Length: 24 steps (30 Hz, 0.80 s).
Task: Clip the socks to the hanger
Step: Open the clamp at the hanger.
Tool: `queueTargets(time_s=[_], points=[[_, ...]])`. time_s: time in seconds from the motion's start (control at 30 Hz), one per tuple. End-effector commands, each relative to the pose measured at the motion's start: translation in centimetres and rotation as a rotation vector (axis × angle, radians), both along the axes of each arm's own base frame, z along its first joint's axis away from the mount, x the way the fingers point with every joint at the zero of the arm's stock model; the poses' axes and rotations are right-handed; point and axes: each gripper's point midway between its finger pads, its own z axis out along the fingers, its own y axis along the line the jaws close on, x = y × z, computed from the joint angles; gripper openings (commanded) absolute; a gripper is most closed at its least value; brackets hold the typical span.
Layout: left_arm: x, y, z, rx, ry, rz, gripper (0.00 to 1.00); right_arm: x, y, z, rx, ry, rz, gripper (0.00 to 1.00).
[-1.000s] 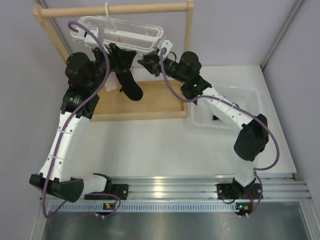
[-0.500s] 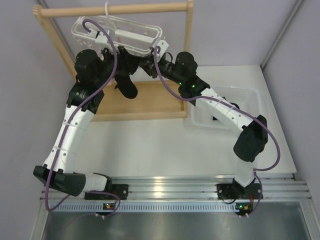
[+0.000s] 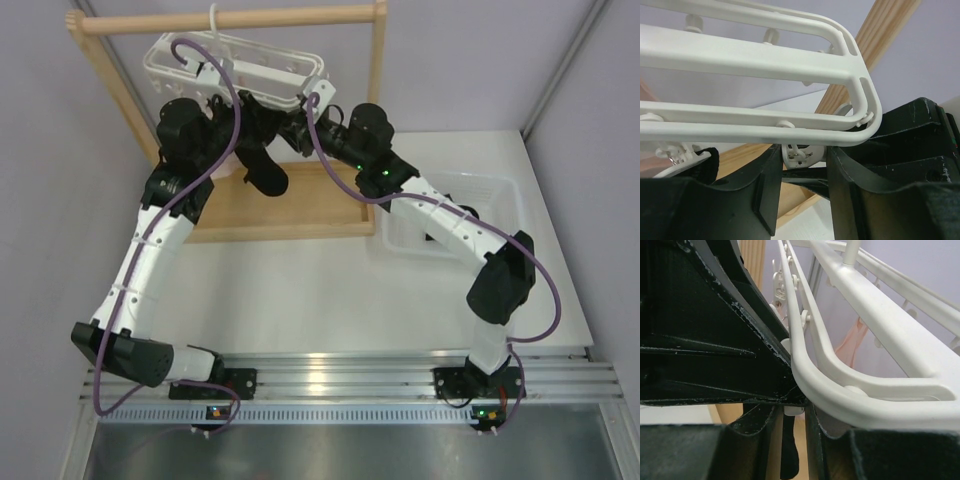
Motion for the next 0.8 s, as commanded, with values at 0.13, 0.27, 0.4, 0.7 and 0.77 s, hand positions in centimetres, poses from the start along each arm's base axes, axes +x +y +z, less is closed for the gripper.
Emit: queueTargets(time_s=[0.13,0.27,0.4,0.7,0.77], points=[[-0.5,0.3,3.5,-0.067,-0.14,0.012,0.41,-2.3,0.0,4.3,0.064,-0.069,0.053,0.0],[0.0,0.4,3.3,-0.067,-0.131,0.027,0.32,-2.5,0.0,4.6,0.069,-0.075,0.061,0.0],[0.7,0.8,2.7,-0.057,-0.098,0.063,0.03,-2.7,-0.1,4.8,0.071,-0.079,0.06,0.0],[0.1,0.8,2.8,-0.064,-0.088,0.053,0.0,-2.8,-0.7,3.8,0.039,-0.086,0.039,0.22],[-0.4,0.5,2.9,-0.063,-0.096,0.025,0.0,-2.7,-0.8,3.8,0.036,-0.095,0.034,0.29]])
